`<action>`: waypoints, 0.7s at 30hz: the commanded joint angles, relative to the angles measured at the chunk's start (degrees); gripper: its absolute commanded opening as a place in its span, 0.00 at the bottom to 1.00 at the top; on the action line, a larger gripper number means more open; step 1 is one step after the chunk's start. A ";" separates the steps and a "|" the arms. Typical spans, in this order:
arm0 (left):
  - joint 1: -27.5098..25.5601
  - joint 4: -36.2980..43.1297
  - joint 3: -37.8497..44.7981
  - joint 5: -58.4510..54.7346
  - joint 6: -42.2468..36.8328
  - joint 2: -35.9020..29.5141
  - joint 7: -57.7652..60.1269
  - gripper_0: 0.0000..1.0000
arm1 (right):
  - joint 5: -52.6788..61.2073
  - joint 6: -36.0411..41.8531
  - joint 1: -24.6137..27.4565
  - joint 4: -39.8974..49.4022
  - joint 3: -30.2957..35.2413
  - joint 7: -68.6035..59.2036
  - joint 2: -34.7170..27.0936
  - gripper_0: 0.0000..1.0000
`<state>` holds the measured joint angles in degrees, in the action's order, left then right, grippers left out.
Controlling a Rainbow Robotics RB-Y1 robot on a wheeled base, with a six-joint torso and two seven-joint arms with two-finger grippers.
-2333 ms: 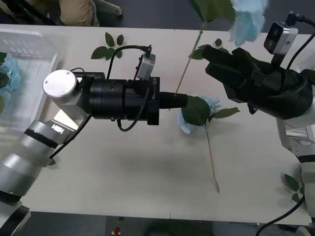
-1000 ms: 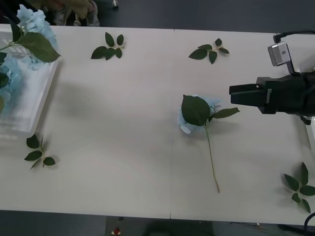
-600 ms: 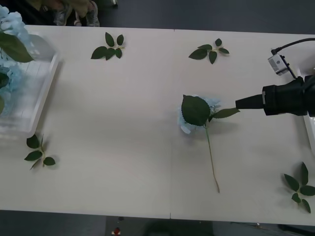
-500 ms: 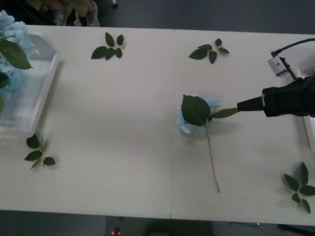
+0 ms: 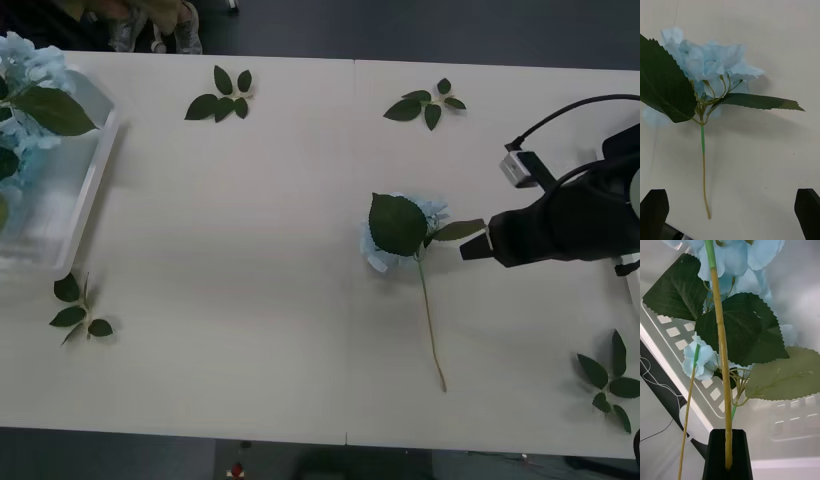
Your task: Put the red flowers into the right box and the blue flowers into the left box
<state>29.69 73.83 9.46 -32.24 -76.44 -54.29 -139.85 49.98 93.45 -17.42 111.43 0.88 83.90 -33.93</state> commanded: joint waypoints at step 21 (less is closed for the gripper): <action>-3.58 -8.71 -6.82 8.95 20.36 1.82 10.47 0.00 | -15.79 -10.21 1.51 1.95 -17.05 -2.42 3.00 0.99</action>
<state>25.51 66.97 3.24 -23.48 -59.17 -51.08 -129.87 34.37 84.39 -15.47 113.57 -16.57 83.89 -33.26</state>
